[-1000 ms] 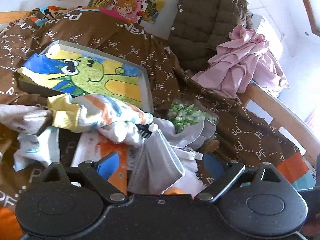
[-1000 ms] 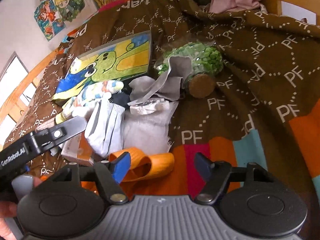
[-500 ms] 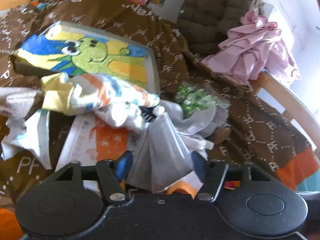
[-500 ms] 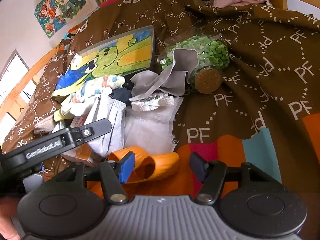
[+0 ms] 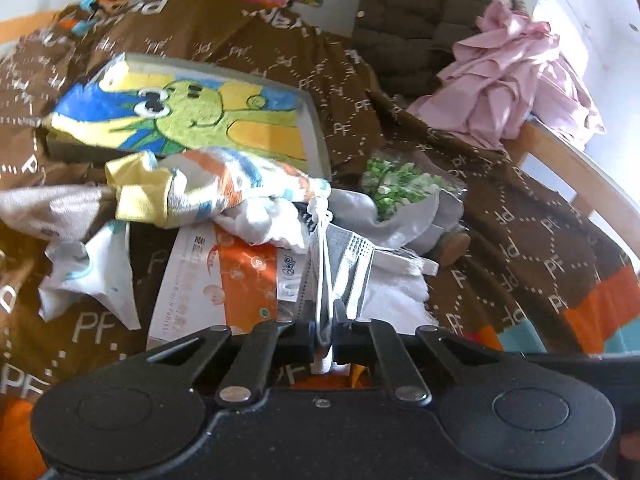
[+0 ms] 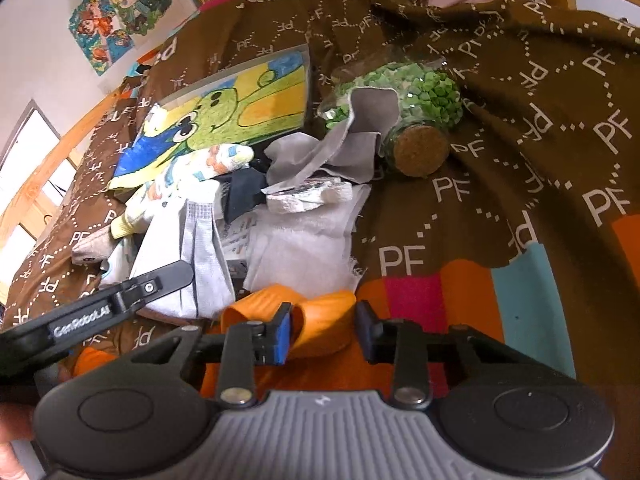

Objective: Organize soft objects
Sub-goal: 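Carry the mask packet into the tray with the left gripper while the right gripper carries the orange strap there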

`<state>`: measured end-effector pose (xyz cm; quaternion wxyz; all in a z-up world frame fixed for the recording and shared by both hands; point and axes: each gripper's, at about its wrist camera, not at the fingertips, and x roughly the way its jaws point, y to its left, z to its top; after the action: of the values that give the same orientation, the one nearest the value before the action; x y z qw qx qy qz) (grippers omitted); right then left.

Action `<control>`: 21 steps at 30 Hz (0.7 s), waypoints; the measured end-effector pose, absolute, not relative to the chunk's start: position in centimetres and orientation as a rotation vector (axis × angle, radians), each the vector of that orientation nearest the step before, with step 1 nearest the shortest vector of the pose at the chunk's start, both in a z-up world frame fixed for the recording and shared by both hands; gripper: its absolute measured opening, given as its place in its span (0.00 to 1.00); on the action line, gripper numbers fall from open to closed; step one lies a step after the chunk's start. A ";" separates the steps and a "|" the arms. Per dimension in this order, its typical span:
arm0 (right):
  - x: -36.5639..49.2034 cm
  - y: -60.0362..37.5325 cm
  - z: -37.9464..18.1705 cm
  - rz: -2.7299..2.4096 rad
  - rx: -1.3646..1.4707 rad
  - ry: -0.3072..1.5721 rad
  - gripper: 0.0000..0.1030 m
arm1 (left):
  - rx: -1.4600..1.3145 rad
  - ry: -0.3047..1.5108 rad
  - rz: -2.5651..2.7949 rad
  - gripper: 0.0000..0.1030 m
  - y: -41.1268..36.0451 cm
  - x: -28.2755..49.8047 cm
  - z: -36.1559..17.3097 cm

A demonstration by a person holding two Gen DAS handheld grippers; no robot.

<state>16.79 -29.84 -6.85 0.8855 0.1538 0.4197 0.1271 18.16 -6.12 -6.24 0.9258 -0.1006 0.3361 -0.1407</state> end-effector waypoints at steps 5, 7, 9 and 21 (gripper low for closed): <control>15.6 -29.2 -5.8 0.294 0.260 0.815 0.33 | -0.189 0.669 -0.300 0.06 -5.8 16.6 -4.6; 15.0 -28.9 -5.2 0.304 0.239 0.780 0.33 | -0.191 0.653 -0.300 0.06 -5.5 16.0 -3.8; 14.4 -28.8 -4.6 0.315 0.225 0.739 0.33 | -0.193 0.635 -0.293 0.06 -5.3 15.5 -2.9; 13.5 -29.4 0.1 0.368 0.250 0.493 0.33 | -0.205 0.514 -0.284 0.06 -4.1 16.1 2.6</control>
<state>13.48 -29.45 0.13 0.9454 0.1225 0.2422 0.1806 16.11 -4.09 2.58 0.9521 -0.1009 0.2527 -0.1395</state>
